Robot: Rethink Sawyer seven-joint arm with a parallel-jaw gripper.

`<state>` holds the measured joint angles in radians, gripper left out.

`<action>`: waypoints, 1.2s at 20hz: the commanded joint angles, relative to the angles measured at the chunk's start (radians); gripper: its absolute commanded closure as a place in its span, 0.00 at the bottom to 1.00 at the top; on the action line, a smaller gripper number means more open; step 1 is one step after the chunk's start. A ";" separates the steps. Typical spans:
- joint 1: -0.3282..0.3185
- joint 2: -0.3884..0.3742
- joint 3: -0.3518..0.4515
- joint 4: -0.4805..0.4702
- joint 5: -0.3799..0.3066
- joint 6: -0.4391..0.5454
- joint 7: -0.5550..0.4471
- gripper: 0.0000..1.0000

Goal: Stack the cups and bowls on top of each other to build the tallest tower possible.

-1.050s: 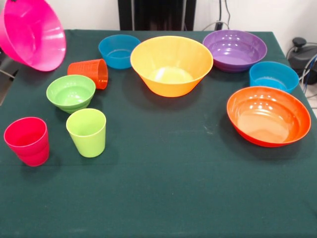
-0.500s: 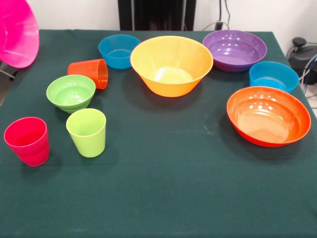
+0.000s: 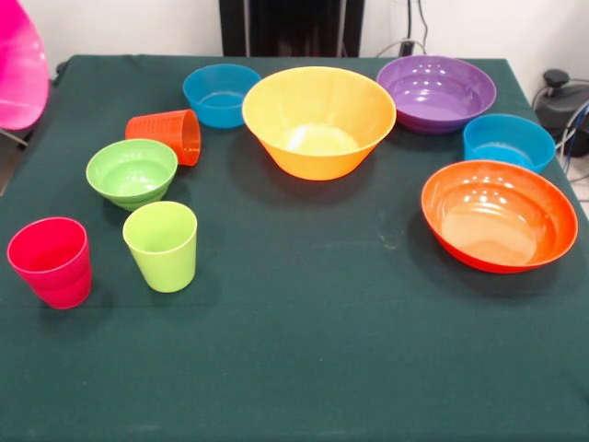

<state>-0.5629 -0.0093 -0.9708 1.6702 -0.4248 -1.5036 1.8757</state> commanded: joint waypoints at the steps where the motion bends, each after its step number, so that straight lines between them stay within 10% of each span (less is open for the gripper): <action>1: -0.044 0.029 0.147 -0.184 -0.040 0.130 0.125 1.00; 24: -0.148 0.197 0.260 -0.287 0.037 0.065 0.070 1.00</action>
<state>-0.7172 0.1189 -0.9154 1.4770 -0.4275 -1.4995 1.8757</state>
